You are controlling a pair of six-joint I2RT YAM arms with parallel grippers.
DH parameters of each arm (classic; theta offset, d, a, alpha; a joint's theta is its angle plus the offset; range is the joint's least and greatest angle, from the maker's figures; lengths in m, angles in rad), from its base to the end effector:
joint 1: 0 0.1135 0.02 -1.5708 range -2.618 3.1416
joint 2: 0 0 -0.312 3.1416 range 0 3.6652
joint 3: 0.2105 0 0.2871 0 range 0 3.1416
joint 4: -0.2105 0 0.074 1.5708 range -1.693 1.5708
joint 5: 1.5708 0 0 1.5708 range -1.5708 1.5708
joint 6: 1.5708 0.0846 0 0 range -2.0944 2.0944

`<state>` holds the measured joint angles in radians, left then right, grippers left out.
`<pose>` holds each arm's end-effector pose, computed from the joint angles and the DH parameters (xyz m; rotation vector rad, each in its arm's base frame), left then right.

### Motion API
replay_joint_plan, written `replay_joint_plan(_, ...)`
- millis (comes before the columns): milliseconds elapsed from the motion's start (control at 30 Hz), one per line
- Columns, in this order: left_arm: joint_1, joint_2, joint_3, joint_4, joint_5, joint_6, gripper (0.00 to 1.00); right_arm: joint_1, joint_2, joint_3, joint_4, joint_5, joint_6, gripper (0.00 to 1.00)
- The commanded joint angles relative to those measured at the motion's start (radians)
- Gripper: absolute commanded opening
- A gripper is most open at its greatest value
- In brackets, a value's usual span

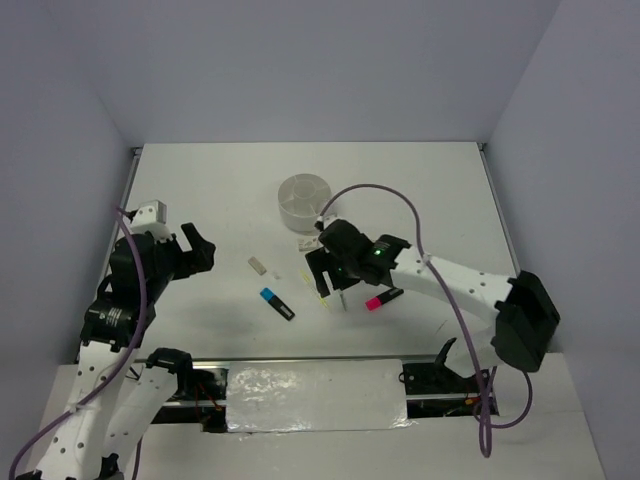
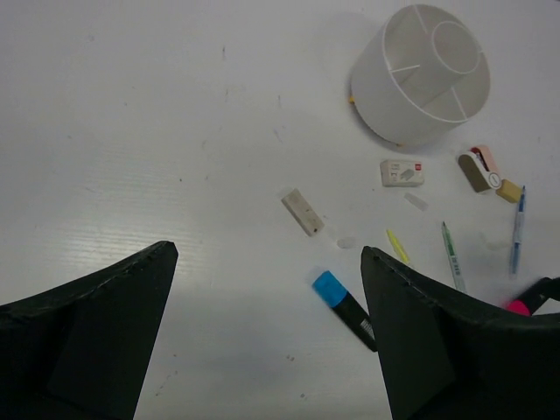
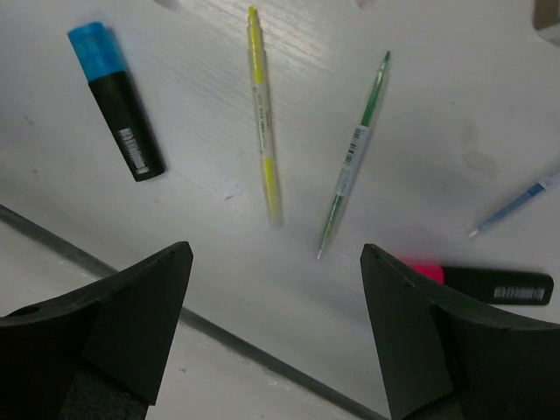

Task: Sort the stationery into containers
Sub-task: Pick up the pen from the center of the board.

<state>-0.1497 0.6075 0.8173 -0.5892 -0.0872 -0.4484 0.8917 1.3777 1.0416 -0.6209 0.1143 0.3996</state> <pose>0.1721 -0.0185 0.3501 -0.3490 1.9301 -0.3098 0.2185 0.2554 0.2545 -0.5785 2.4942 0.3712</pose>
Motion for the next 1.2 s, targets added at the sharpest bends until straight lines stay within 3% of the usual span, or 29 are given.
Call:
replay_joint_plan(0, -0.020, -0.015, 0.000, 0.063, 0.030, 0.014, 1.00, 0.033, 0.099, 0.073, 0.093, 0.032, -0.083, 0.83)
replay_joint_plan(200, -0.030, -0.006, -0.004, 0.072, 0.053, 0.020, 0.99, 0.050, 0.311, 0.135, 0.125, 0.010, -0.163, 0.60)
replay_joint_plan(733, -0.053, 0.008, -0.004, 0.069, 0.050, 0.024, 0.99, 0.052, 0.537, 0.247, 0.102, 0.005, -0.199, 0.47)
replay_joint_plan(1167, -0.065, 0.001, -0.003, 0.066, 0.035, 0.017, 0.99, 0.098, 0.583, 0.232, 0.089, -0.004, -0.134, 0.20)
